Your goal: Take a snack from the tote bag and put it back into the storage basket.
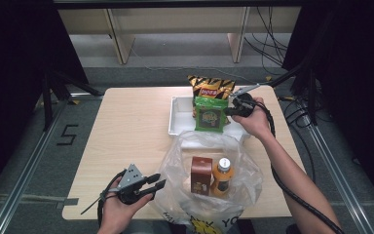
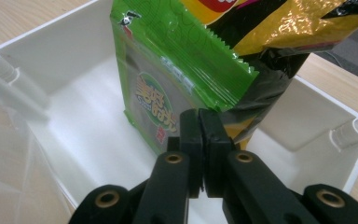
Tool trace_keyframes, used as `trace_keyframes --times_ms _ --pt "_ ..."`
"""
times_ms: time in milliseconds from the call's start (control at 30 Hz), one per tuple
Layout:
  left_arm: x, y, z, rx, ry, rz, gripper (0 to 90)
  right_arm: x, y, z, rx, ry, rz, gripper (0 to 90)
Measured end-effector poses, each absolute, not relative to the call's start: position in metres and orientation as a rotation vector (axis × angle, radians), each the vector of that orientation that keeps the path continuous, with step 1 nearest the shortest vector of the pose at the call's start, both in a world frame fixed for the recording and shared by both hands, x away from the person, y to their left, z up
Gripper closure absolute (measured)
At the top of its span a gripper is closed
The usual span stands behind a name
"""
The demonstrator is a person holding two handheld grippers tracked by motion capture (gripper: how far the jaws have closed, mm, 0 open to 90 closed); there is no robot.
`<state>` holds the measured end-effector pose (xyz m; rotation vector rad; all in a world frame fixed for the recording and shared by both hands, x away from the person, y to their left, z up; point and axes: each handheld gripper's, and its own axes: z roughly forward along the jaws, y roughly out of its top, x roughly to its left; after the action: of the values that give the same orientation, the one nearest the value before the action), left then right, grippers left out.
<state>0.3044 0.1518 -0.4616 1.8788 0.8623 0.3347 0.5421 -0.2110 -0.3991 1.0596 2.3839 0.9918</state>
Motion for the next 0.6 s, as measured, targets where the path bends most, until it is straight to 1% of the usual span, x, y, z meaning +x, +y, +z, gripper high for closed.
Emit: trace_keyframes --times_ms 133,267,400,600 --pt "0.303 0.151 -0.461 1.864 0.884 0.334 66.4 0.535 -0.211 -0.396 1.051 2.349 1.016 81.2" --pt "0.303 0.152 -0.461 1.868 0.872 0.342 65.7 0.519 -0.215 -0.390 1.050 2.353 1.064 72.3" --pt "0.303 0.152 -0.461 1.862 0.885 0.337 64.2 0.503 -0.219 -0.386 1.033 2.343 1.107 66.9" --pt "0.301 0.152 -0.463 1.860 0.899 0.349 59.4 0.482 -0.224 -0.381 1.036 2.367 1.149 62.9"
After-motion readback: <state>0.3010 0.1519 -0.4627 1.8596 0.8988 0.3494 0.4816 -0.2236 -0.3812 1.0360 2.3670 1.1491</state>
